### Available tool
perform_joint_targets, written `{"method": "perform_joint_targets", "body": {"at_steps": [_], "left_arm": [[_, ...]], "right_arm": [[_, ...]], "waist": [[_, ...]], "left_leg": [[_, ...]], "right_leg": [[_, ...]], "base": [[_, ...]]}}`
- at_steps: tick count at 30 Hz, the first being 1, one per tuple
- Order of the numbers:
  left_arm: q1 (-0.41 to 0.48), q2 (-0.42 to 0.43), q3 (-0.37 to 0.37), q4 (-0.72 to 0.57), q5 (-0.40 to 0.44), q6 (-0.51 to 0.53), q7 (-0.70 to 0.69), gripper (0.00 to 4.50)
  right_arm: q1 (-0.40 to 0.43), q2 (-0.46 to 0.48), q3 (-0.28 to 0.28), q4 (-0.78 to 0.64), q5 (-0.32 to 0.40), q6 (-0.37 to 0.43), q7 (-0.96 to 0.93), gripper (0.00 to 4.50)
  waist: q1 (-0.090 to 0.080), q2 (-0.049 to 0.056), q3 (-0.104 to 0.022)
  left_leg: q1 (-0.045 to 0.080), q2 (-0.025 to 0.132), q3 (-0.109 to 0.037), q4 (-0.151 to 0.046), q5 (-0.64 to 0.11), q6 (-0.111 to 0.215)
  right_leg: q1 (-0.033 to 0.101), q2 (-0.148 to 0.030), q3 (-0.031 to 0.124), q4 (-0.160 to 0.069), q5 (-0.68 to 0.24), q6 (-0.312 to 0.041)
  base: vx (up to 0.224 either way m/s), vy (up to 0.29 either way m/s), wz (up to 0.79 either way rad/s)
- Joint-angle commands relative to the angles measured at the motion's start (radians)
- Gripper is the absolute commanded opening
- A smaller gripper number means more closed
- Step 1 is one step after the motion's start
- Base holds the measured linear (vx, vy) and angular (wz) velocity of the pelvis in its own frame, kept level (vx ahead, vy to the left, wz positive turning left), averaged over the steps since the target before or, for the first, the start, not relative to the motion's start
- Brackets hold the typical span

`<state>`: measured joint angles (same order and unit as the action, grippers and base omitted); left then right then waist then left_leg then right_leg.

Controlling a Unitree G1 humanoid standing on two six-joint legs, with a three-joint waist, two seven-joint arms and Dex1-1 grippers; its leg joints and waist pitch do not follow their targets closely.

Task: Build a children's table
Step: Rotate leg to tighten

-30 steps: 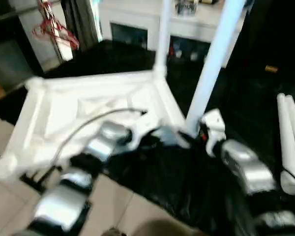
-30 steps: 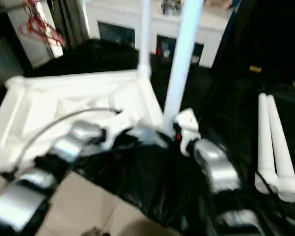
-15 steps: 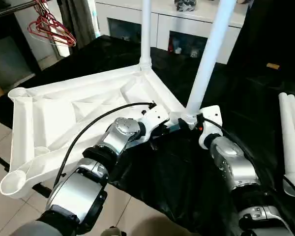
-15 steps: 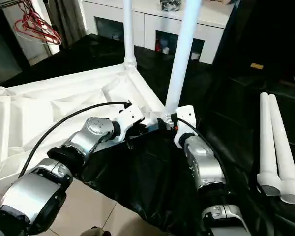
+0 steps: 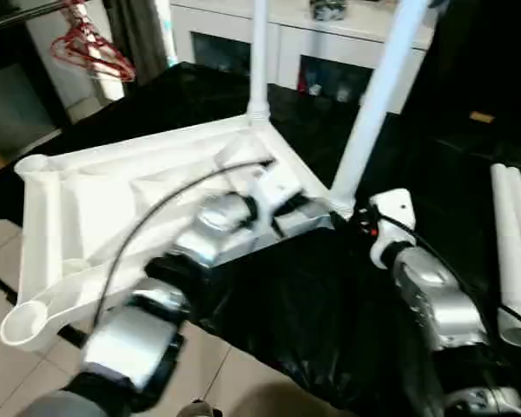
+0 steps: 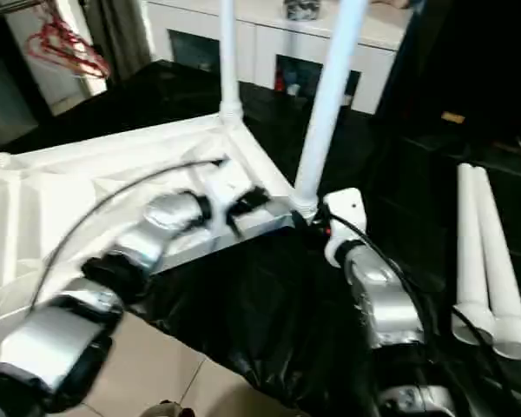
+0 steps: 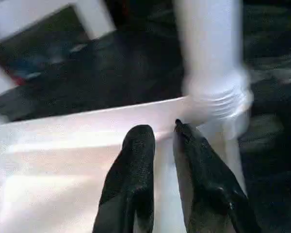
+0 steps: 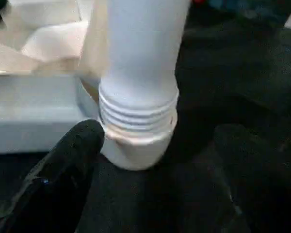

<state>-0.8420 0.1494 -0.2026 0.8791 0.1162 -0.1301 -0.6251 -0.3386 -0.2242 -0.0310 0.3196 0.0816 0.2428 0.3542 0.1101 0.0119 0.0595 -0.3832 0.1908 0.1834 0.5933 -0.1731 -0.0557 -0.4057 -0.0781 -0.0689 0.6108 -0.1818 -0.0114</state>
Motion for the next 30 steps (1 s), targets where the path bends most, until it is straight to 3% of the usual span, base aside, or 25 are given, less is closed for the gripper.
{"method": "perform_joint_targets", "body": {"at_steps": [1, 2, 3, 6, 7, 9, 13, 14, 16, 17, 19, 20, 21, 22, 24, 25, 26, 29, 30], "left_arm": [[0.015, 0.016, 0.018, -0.040, 0.012, 0.029, 0.019, 0.84], [0.063, 0.071, 0.040, -0.155, 0.045, 0.099, 0.065, 0.84], [0.063, 0.071, 0.040, -0.155, 0.045, 0.099, 0.065, 0.84], [0.145, 0.139, 0.094, -0.344, 0.097, 0.218, 0.125, 0.84], [0.230, 0.189, 0.151, -0.532, 0.138, 0.326, 0.150, 0.84], [0.329, 0.223, 0.230, -0.740, 0.174, 0.442, 0.179, 0.84], [0.378, 0.234, 0.276, -0.833, 0.220, 0.483, 0.196, 0.84], [0.428, 0.247, 0.304, -0.925, 0.258, 0.553, 0.204, 0.84], [0.480, 0.273, 0.327, -0.999, 0.290, 0.636, 0.183, 0.84], [0.524, 0.297, 0.351, -1.038, 0.299, 0.706, 0.162, 0.84], [0.540, 0.309, 0.358, -1.038, 0.295, 0.723, 0.155, 0.84], [0.556, 0.330, 0.357, -1.036, 0.286, 0.740, 0.149, 0.84], [0.571, 0.356, 0.345, -1.020, 0.268, 0.750, 0.129, 0.60], [0.590, 0.393, 0.322, -1.006, 0.274, 0.761, 0.106, 0.60], [0.610, 0.443, 0.285, -0.991, 0.280, 0.768, 0.052, 0.46], [0.613, 0.444, 0.283, -0.995, 0.273, 0.786, 0.032, 0.34], [0.613, 0.437, 0.287, -0.999, 0.257, 0.808, 0.014, 0.20], [0.611, 0.444, 0.258, -0.985, 0.222, 0.840, -0.056, 0.06], [0.607, 0.444, 0.252, -0.972, 0.217, 0.837, -0.061, 0.02]], "right_arm": [[0.005, -0.005, 0.005, -0.031, 0.011, 0.020, 0.016, 4.07], [0.018, -0.013, 0.026, -0.054, 0.010, 0.033, 0.043, 4.07], [0.018, -0.013, 0.026, -0.054, 0.010, 0.033, 0.043, 4.07], [0.032, -0.018, 0.056, -0.075, 0.008, 0.045, 0.072, 4.07], [0.042, -0.015, 0.080, -0.097, 0.014, 0.063, 0.096, 4.07], [0.050, -0.007, 0.104, -0.120, 0.017, 0.081, 0.115, 4.07], [0.049, -0.003, 0.117, -0.119, 0.008, 0.078, 0.120, 4.07], [0.047, 0.004, 0.121, -0.118, 0.004, 0.080, 0.120, 4.07], [0.040, 0.013, 0.125, -0.109, 0.001, 0.081, 0.115, 4.07], [0.030, 0.022, 0.130, -0.093, -0.005, 0.083, 0.106, 4.07], [0.025, 0.028, 0.132, -0.083, -0.008, 0.083, 0.099, 4.07], [0.020, 0.033, 0.134, -0.074, -0.011, 0.084, 0.092, 4.07], [0.016, 0.041, 0.134, -0.065, -0.008, 0.089, 0.088, 3.78], [0.009, 0.049, 0.137, -0.058, -0.008, 0.096, 0.081, 3.78], [-0.001, 0.060, 0.140, -0.046, -0.008, 0.109, 0.071, 3.65], [-0.004, 0.063, 0.141, -0.042, -0.009, 0.113, 0.067, 3.53], [-0.009, 0.066, 0.142, -0.036, -0.011, 0.117, 0.063, 3.39], [-0.033, 0.080, 0.138, 0.006, -0.022, 0.124, 0.039, 3.26], [-0.040, 0.083, 0.138, 0.016, -0.024, 0.118, 0.036, 3.19]], "waist": [[0.004, -0.018, -0.075], [0.004, -0.012, -0.076], [0.001, -0.013, -0.073], [-0.001, -0.009, -0.075], [-0.004, -0.008, -0.073], [-0.014, -0.004, -0.070], [-0.012, 0.000, -0.065], [-0.007, 0.001, -0.062], [-0.009, 0.000, -0.060], [-0.011, 0.000, -0.060], [-0.012, -0.002, -0.058], [-0.010, 0.003, -0.061], [-0.010, 0.000, -0.060], [-0.007, 0.007, -0.060], [-0.008, 0.011, -0.061], [-0.010, 0.009, -0.061], [-0.006, 0.017, -0.062], [-0.003, 0.017, -0.064], [-0.001, 0.022, -0.064]], "left_leg": [[0.012, 0.038, -0.016, -0.064, -0.135, 0.077], [0.016, 0.046, -0.018, -0.066, -0.148, 0.064], [0.012, 0.043, -0.018, -0.067, -0.149, 0.066], [0.021, 0.049, -0.018, -0.070, -0.171, 0.042], [0.016, 0.052, -0.021, -0.073, -0.172, 0.039], [0.016, 0.049, -0.019, -0.072, -0.164, 0.041], [0.019, 0.045, -0.017, -0.075, -0.206, 0.028], [0.026, 0.048, -0.018, -0.078, -0.249, 0.012], [0.020, 0.047, -0.022, -0.083, -0.265, 0.004], [0.022, 0.043, -0.021, -0.083, -0.280, -0.002], [0.020, 0.039, -0.021, -0.083, -0.286, -0.004], [0.025, 0.038, -0.023, -0.082, -0.294, -0.009], [0.022, 0.037, -0.024, -0.084, -0.299, -0.010], [0.024, 0.037, -0.026, -0.084, -0.303, -0.012], [0.024, 0.037, -0.029, -0.087, -0.317, -0.018], [0.027, 0.038, -0.027, -0.089, -0.325, -0.023], [0.030, 0.039, -0.028, -0.088, -0.324, -0.031], [0.027, 0.037, -0.028, -0.088, -0.321, -0.040], [0.027, 0.036, -0.029, -0.088, -0.321, -0.041]], "right_leg": [[0.060, -0.076, 0.044, -0.064, -0.121, -0.212], [0.058, -0.076, 0.045, -0.061, -0.130, -0.213], [0.057, -0.074, 0.044, -0.064, -0.135, -0.208], [0.053, -0.074, 0.045, -0.062, -0.153, -0.203], [0.055, -0.077, 0.044, -0.060, -0.152, -0.205], [0.050, -0.069, 0.045, -0.061, -0.138, -0.207], [0.044, -0.066, 0.047, -0.072, -0.201, -0.200], [0.037, -0.066, 0.050, -0.076, -0.240, -0.188], [0.041, -0.067, 0.048, -0.076, -0.265, -0.178], [0.036, -0.064, 0.049, -0.079, -0.289, -0.163], [0.035, -0.063, 0.049, -0.083, -0.310, -0.154], [0.031, -0.064, 0.050, -0.082, -0.318, -0.154], [0.032, -0.063, 0.049, -0.083, -0.315, -0.154], [0.030, -0.063, 0.050, -0.082, -0.315, -0.154], [0.029, -0.060, 0.050, -0.080, -0.300, -0.151], [0.026, -0.059, 0.051, -0.079, -0.291, -0.154], [0.025, -0.060, 0.052, -0.078, -0.270, -0.164], [0.030, -0.061, 0.052, -0.074, -0.234, -0.175], [0.029, -0.062, 0.052, -0.074, -0.229, -0.175]], "base": [[0.000, 0.000, 0.00], [0.000, 0.000, 0.00], [0.000, 0.000, 0.00], [0.000, 0.000, 0.00], [0.000, 0.000, 0.00], [0.000, 0.000, 0.00], [0.000, 0.000, 0.00], [0.000, 0.000, 0.00], [0.000, 0.000, 0.00], [0.000, 0.000, 0.00], [0.000, 0.000, 0.00], [0.000, 0.000, 0.00], [0.000, 0.000, 0.00], [0.000, 0.000, 0.00], [0.000, 0.000, 0.00], [0.000, 0.000, 0.00], [0.000, 0.000, 0.00], [0.000, 0.000, 0.00], [0.000, 0.000, 0.00]]}}
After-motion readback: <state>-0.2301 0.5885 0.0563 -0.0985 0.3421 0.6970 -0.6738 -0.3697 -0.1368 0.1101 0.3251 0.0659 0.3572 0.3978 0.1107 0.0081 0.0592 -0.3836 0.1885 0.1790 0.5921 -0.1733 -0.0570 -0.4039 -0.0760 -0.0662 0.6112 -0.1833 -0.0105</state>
